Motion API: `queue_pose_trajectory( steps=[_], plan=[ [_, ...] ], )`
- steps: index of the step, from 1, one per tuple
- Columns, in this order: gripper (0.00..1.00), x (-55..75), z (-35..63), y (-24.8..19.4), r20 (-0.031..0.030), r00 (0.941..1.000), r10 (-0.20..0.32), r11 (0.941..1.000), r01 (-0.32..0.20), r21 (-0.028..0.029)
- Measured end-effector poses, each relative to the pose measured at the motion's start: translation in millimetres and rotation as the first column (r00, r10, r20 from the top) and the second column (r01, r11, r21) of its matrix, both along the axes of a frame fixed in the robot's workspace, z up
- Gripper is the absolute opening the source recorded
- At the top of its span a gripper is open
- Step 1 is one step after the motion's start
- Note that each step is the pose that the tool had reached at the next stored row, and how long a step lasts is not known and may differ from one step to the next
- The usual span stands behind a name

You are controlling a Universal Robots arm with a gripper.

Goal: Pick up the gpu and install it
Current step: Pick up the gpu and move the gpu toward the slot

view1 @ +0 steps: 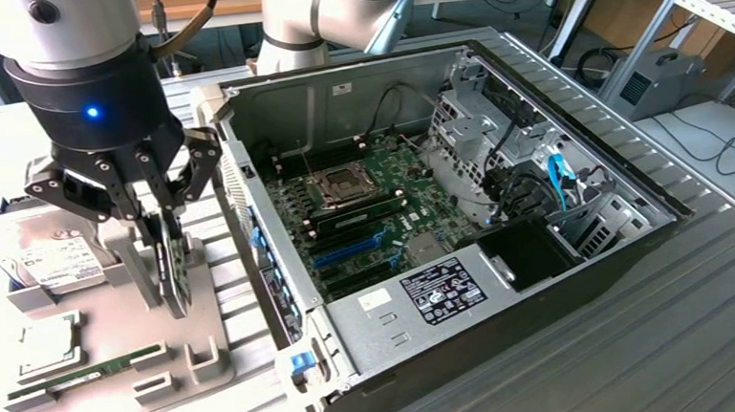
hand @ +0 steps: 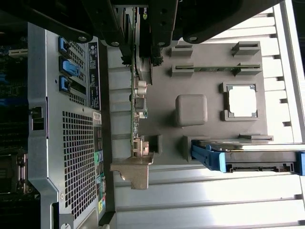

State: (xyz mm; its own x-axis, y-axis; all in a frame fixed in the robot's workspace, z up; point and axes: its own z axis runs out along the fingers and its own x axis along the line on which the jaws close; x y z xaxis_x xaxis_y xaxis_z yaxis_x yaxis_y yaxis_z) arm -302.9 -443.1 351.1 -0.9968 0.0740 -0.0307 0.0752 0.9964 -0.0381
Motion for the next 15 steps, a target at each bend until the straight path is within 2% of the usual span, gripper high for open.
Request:
queue_pose_trajectory(
  steps=[15],
  plan=[
    [0.26,0.0,4.5,0.0,0.0001,1.0,0.0,1.0,0.0,0.0]
  ],
)
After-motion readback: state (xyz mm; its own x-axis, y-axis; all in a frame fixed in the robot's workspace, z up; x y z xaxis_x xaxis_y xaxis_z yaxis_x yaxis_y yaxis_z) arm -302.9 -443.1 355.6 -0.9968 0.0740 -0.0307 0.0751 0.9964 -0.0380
